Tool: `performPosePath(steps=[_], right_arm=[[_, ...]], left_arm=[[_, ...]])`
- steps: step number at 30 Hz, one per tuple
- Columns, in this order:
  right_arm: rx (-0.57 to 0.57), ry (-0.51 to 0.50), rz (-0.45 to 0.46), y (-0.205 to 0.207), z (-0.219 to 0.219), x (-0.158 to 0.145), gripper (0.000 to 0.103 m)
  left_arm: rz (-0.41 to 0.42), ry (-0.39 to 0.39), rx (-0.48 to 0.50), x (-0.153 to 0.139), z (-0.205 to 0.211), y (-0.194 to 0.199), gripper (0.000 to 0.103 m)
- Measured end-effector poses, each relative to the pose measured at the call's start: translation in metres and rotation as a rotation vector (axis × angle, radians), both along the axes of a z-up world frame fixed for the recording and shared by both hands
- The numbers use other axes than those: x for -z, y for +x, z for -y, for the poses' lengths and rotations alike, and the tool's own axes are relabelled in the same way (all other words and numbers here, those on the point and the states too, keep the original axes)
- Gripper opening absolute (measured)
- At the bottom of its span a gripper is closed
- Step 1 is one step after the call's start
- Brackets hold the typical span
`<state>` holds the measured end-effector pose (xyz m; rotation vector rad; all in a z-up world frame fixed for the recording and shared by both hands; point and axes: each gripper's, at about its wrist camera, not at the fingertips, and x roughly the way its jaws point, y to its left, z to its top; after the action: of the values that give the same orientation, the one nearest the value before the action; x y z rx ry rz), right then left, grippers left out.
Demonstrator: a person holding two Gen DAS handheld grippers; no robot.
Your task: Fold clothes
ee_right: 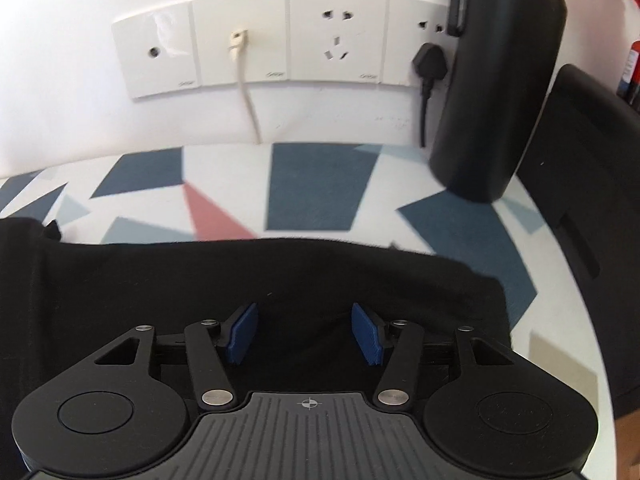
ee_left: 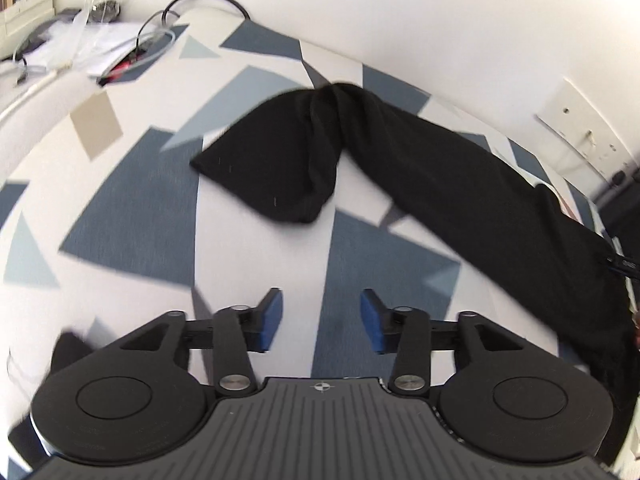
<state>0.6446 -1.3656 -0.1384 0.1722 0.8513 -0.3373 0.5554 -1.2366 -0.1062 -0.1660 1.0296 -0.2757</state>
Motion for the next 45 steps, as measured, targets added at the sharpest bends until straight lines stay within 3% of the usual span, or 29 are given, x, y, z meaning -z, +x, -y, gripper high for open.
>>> performPosePath(steps=[1, 3, 4, 9, 11, 12, 13, 14, 15, 17, 21, 24, 26, 27, 29, 30, 31, 36, 39, 42, 44, 45], right_arm=[[0.017, -0.008, 0.001, 0.002, 0.009, 0.001, 0.051], [0.080, 0.009, 0.011, 0.008, 0.034, 0.005, 0.057], [0.111, 0.012, 0.013, 0.010, 0.045, 0.006, 0.054], [0.181, 0.028, -0.018, 0.015, 0.060, 0.004, 0.053], [0.193, 0.053, -0.019, 0.010, 0.056, 0.001, 0.052], [0.194, 0.064, -0.012, 0.005, 0.052, -0.001, 0.053], [0.196, 0.066, -0.005, -0.001, 0.048, -0.003, 0.054], [0.194, 0.064, 0.002, -0.007, 0.041, -0.005, 0.055], [0.185, 0.058, 0.006, -0.012, 0.031, -0.009, 0.057], [0.161, 0.046, 0.007, -0.023, 0.012, -0.014, 0.059], [0.115, 0.016, -0.030, -0.035, -0.019, -0.016, 0.061], [0.124, 0.030, -0.044, -0.042, -0.033, -0.015, 0.061], [0.133, 0.040, -0.044, -0.045, -0.041, -0.014, 0.061], [0.136, 0.043, -0.045, -0.046, -0.046, -0.014, 0.061], [0.142, 0.044, -0.048, -0.049, -0.056, -0.014, 0.061], [0.143, 0.038, -0.050, -0.050, -0.060, -0.013, 0.061], [0.144, 0.033, -0.053, -0.051, -0.065, -0.013, 0.061], [0.156, 0.023, -0.073, -0.057, -0.078, -0.010, 0.067], [0.176, 0.019, -0.097, -0.060, -0.080, -0.005, 0.068], [0.196, 0.030, -0.085, -0.065, -0.078, -0.001, 0.069], [0.202, 0.025, -0.078, -0.066, -0.077, 0.001, 0.071], [0.206, 0.019, -0.079, -0.066, -0.077, 0.001, 0.073]], left_arm=[[0.011, 0.017, -0.008, -0.001, 0.003, 0.007, 0.062], [0.010, -0.015, -0.046, 0.000, 0.004, 0.021, 0.068], [0.009, -0.033, -0.066, 0.000, 0.004, 0.028, 0.071], [-0.048, -0.328, -0.298, 0.014, -0.019, 0.052, 0.073], [-0.047, -0.398, -0.359, 0.019, -0.027, 0.056, 0.070], [-0.054, -0.397, -0.375, 0.021, -0.028, 0.059, 0.048], [-0.073, -0.381, -0.379, 0.024, -0.028, 0.063, 0.014], [-0.090, -0.364, -0.377, 0.027, -0.028, 0.066, 0.010], [-0.075, -0.362, -0.367, 0.027, -0.028, 0.068, 0.010], [-0.053, -0.281, -0.323, 0.020, -0.027, 0.075, 0.009], [0.028, -0.094, -0.221, -0.007, -0.053, 0.094, 0.009], [0.127, 0.086, -0.200, -0.027, -0.089, 0.109, 0.009], [0.157, 0.158, -0.197, -0.036, -0.102, 0.116, 0.012], [0.168, 0.196, -0.200, -0.039, -0.108, 0.120, 0.014], [0.119, 0.201, -0.220, -0.035, -0.114, 0.126, 0.035], [0.081, 0.155, -0.232, -0.030, -0.119, 0.128, 0.052], [0.050, 0.096, -0.253, -0.024, -0.123, 0.124, 0.061], [-0.105, -0.183, -0.364, 0.010, -0.138, 0.098, 0.061], [-0.128, -0.307, -0.434, 0.028, -0.145, 0.093, 0.061], [-0.091, -0.404, -0.508, 0.036, -0.150, 0.094, 0.061], [-0.070, -0.408, -0.533, 0.037, -0.148, 0.101, 0.061], [-0.052, -0.360, -0.512, 0.035, -0.142, 0.108, 0.061]])
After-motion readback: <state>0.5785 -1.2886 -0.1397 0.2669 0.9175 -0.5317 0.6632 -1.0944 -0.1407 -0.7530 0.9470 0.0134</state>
